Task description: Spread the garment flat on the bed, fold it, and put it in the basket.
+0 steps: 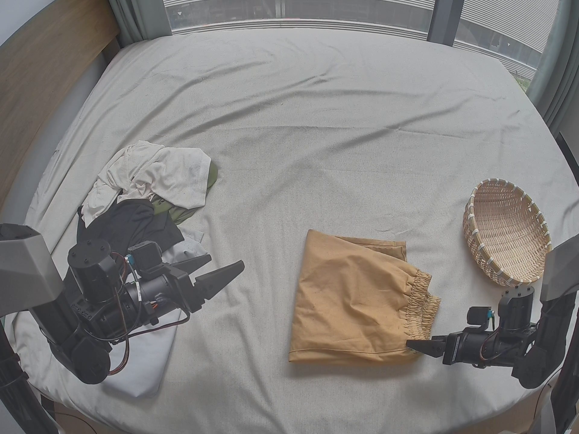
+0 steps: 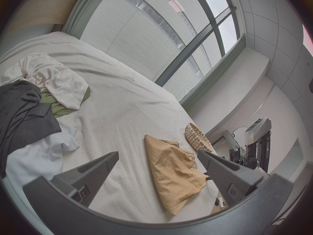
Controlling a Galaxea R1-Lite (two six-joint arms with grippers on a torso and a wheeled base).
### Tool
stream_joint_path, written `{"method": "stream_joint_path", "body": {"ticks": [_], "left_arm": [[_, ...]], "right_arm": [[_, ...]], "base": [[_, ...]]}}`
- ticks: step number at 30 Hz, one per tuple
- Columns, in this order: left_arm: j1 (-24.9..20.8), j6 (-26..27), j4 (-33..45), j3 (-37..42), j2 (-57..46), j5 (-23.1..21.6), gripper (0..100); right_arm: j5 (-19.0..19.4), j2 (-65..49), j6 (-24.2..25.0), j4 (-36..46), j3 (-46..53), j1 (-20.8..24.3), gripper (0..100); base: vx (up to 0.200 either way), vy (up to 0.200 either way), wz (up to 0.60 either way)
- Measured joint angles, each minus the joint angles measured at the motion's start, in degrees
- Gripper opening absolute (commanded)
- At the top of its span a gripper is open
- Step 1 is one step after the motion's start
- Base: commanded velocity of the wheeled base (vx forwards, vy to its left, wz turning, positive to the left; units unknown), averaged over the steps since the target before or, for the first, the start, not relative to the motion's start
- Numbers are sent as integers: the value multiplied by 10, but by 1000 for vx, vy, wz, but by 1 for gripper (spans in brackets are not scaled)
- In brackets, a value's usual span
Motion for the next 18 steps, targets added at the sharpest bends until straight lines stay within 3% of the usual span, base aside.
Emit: {"method": "stream_joint_path", "body": {"ticks": [18], "left_arm": [[-2, 0, 0, 0, -4, 0, 100]], "right_arm": [[1, 55, 31, -8, -42, 44, 100]], "base": [[0, 0, 0]]}}
